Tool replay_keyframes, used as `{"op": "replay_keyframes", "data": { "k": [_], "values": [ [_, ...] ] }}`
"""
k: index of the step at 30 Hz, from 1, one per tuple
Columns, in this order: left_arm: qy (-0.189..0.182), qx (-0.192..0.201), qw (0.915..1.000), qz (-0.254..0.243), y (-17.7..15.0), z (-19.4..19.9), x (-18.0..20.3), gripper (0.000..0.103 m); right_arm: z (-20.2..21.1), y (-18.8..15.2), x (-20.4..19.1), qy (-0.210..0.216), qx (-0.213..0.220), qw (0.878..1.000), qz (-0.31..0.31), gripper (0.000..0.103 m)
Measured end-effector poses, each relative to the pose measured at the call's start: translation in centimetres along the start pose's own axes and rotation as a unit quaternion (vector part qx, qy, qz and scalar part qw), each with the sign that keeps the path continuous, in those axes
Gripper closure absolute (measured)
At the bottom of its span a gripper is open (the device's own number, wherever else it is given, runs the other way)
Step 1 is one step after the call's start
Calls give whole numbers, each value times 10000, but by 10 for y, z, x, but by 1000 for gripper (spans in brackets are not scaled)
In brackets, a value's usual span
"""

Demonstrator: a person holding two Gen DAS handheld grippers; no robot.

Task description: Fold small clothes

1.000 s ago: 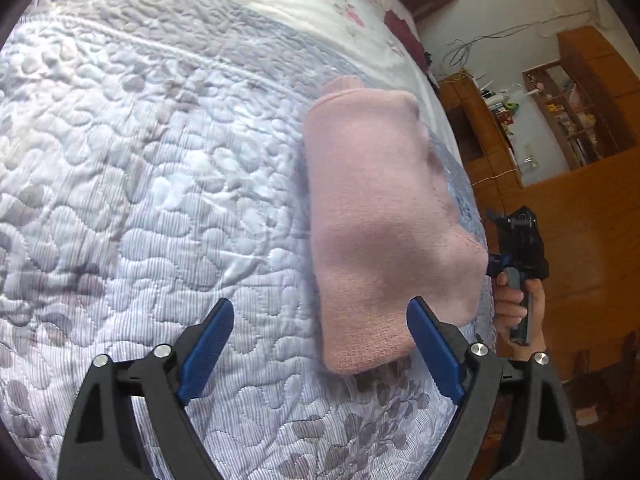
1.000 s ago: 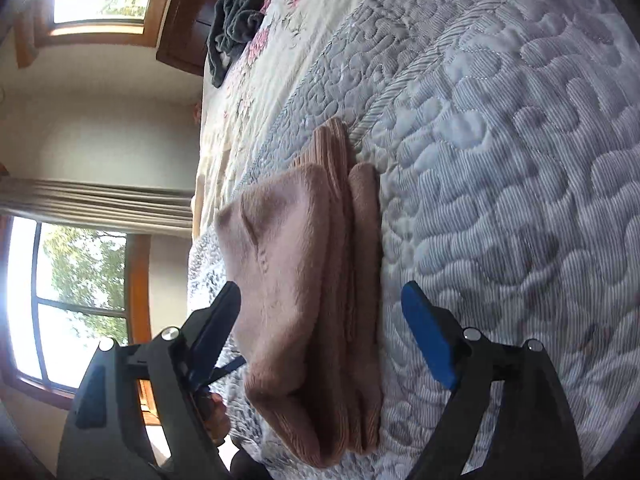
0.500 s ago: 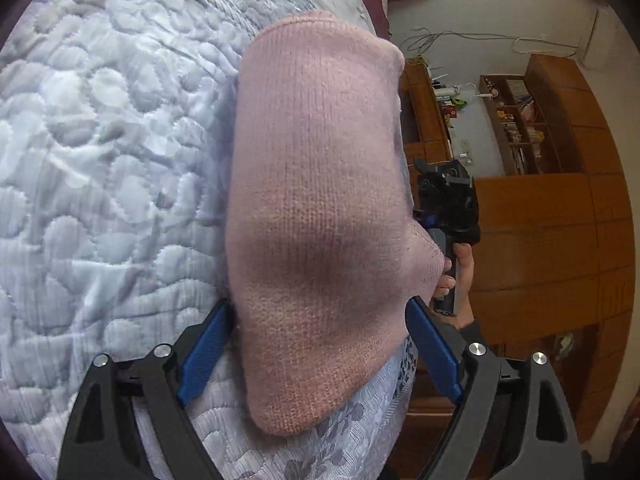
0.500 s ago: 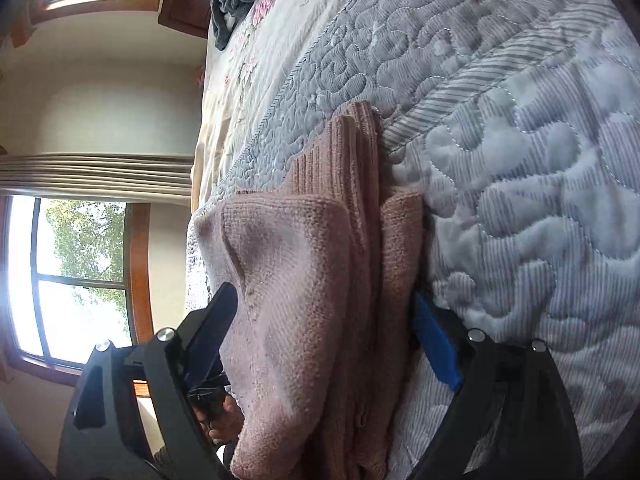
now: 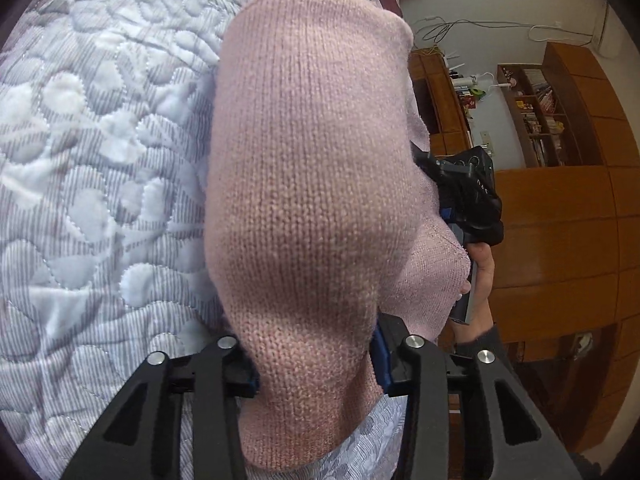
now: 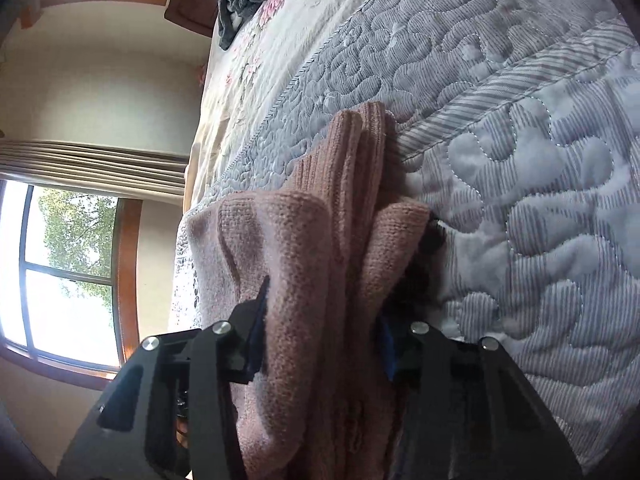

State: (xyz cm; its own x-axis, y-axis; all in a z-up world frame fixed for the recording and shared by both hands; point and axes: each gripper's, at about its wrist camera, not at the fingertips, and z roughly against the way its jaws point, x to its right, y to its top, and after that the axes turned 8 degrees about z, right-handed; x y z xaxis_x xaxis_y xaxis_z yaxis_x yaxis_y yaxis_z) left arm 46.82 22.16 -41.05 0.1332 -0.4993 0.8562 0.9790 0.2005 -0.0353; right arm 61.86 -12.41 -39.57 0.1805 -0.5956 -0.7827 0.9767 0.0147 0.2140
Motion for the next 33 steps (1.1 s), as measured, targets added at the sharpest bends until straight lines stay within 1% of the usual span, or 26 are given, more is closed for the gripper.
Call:
{"op": "replay_keyframes", "data": {
  "k": [1,4,7,10,12,15,19,23,26,28,30,32,33],
  "values": [
    [69,18,9999,-70,-1,2,4,68,1,0,-2,-17,29,10000,3,61],
    [239,61,9995,-205,-2,6,17,72,1,4,-17,-78,132,9999,21,62],
    [373,86,9987,-325,-3,14,31,75,7,2,-32,-86,203,9997,94,64],
    [481,138,9976,-474,-5,26,49,76,10,1,-55,-78,214,9995,196,64],
    [512,209,9970,-549,-9,42,57,76,10,-2,-72,-64,210,9994,268,64],
    [533,333,9959,-656,-22,74,65,76,8,-10,-98,93,232,9991,338,64],
    [601,519,9940,-756,-57,127,63,76,-9,-33,-137,448,154,9980,424,64],
    [684,764,9932,-560,-99,182,41,76,-51,-68,-171,751,-105,9960,475,64],
    [755,886,9929,-254,-134,213,10,76,-91,-102,-186,922,-420,9938,451,64],
    [817,892,9927,-18,-156,223,-12,76,-118,-125,-189,945,-668,9925,388,64],
    [895,865,9918,276,-172,224,-41,76,-141,-146,-186,866,-883,9918,332,64],
    [953,787,9909,538,-181,215,-70,76,-157,-161,-173,740,-1013,9919,173,64],
    [984,740,9905,616,-183,207,-81,74,-161,-165,-165,636,-1050,9924,93,62]
  ]
}}
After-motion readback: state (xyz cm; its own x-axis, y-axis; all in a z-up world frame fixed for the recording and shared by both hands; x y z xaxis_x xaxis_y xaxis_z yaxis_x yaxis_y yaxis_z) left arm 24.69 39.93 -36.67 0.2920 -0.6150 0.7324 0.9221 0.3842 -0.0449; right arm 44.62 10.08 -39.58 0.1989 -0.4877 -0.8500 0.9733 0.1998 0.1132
